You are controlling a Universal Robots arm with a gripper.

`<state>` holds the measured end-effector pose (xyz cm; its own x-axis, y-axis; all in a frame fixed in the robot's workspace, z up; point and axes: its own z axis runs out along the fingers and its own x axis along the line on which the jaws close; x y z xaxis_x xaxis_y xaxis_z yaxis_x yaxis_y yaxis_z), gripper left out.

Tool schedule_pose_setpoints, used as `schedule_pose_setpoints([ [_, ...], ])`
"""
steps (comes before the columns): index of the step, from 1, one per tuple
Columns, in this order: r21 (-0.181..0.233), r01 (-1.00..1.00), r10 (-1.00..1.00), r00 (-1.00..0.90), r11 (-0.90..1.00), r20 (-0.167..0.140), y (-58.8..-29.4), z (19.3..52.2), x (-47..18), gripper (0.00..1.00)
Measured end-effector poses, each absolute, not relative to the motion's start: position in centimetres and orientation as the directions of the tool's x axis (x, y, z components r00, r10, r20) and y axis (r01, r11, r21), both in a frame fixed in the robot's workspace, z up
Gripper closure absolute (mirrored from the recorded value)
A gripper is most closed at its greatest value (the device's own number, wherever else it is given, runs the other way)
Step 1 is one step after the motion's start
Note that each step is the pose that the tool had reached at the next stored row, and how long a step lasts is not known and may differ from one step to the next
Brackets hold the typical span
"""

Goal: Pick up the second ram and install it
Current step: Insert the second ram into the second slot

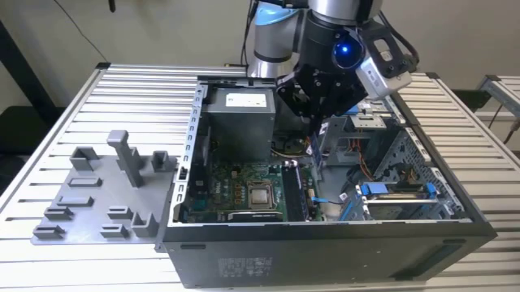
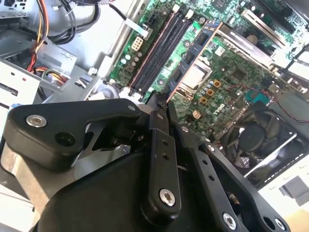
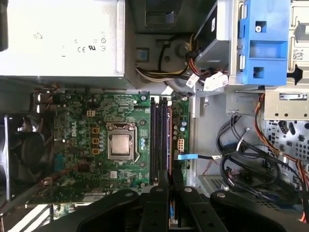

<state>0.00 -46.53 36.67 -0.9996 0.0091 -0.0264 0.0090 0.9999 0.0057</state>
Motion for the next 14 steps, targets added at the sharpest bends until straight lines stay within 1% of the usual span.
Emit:
schedule_pose_setpoints([
  [10, 0.006, 0.015, 0.015, -1.0, 1.0, -0.026, -46.53, 36.5, 0.11, 0.86],
  [14, 0.007, 0.015, 0.015, -1.0, 1.0, -0.025, -46.53, 35.97, 0.13, 0.86],
])
